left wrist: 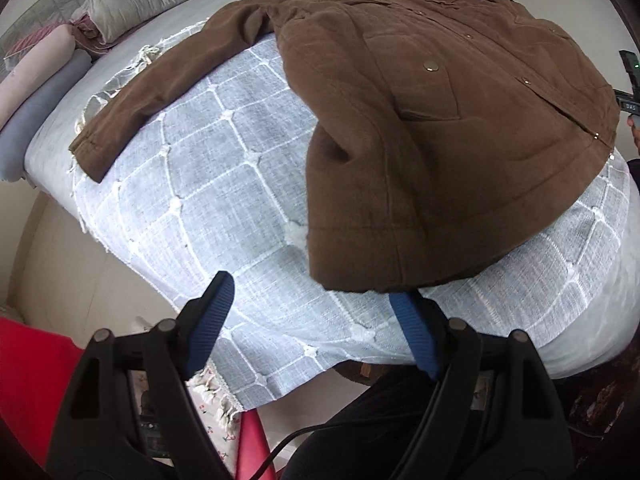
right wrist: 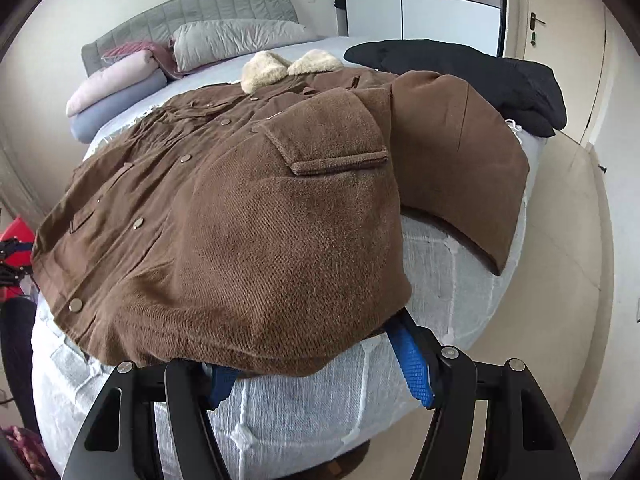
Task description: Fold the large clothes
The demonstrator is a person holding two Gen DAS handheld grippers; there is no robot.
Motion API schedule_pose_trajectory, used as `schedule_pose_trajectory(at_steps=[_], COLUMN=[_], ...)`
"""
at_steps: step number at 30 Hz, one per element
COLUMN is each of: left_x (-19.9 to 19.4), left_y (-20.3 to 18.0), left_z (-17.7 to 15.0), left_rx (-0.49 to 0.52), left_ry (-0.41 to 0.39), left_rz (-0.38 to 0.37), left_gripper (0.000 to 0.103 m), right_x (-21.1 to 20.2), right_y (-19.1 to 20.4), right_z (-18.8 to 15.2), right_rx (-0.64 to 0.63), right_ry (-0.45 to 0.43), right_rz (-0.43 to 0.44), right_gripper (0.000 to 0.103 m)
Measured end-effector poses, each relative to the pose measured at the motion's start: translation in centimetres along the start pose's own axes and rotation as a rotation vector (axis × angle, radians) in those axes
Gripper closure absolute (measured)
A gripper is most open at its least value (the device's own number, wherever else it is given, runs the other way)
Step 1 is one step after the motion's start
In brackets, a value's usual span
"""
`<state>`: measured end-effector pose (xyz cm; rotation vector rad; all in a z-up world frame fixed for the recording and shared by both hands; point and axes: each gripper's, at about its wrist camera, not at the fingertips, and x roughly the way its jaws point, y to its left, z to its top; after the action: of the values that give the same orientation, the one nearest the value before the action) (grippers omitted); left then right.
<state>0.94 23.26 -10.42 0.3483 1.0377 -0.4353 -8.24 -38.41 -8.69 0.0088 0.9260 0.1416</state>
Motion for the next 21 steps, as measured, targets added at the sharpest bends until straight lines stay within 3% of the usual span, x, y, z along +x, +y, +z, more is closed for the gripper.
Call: schedule_pose_trajectory(at_steps=[4, 8, 10, 15, 16, 17, 19, 21], left_x=[1.1, 2.3, 3.3, 4.5, 4.4, 4.2, 3.4, 1.4], left_y=[-0.3, 0.3, 0.6, 0.2, 0.1, -0.1, -0.5, -0.6], left_z=[1.8, 4.1, 4.8, 5.7, 5.7, 5.7, 5.8, 6.0], left_rx=[0.017, -0.043, -0.085, -0.150, -0.169, -0.187, -0.202, -0.232], left_ry=[-0.009, -0.011, 0.003, 0.028, 0.038, 0.050, 0.064, 0.046], left_rz=[-0.032, -0.063, -0.074, -0.072, -0.074, -0.068, -0.045, -0.059], left_gripper=[0.028, 0.048, 0.056, 0.078, 0.083, 0.088, 0.091, 0.093], right_x=[-0.5, -1.1, -0.2, 4.8, 4.8, 4.5, 3.7, 2.0], right_y=[-0.4, -0.8, -0.7, -1.2, -1.2, -1.0, -1.2, -0.5], right_z=[1.6, 4.2, 4.8, 3.7, 3.4, 3.3, 3.6, 4.0], right_rx=[0.028, 0.059, 0.050, 0.061, 0.060, 0.062, 0.128, 0.121], right_ry=[-0.038, -0.110, -0.079, 0.094, 0.074, 0.065, 0.080, 0.081], right_rz=[0.050, 0.074, 0.065, 0.020, 0.013, 0.010, 0.048, 0.027], right_gripper=[0.035, 0.035, 0.035, 0.036, 0.039, 0.063, 0.091, 0.093])
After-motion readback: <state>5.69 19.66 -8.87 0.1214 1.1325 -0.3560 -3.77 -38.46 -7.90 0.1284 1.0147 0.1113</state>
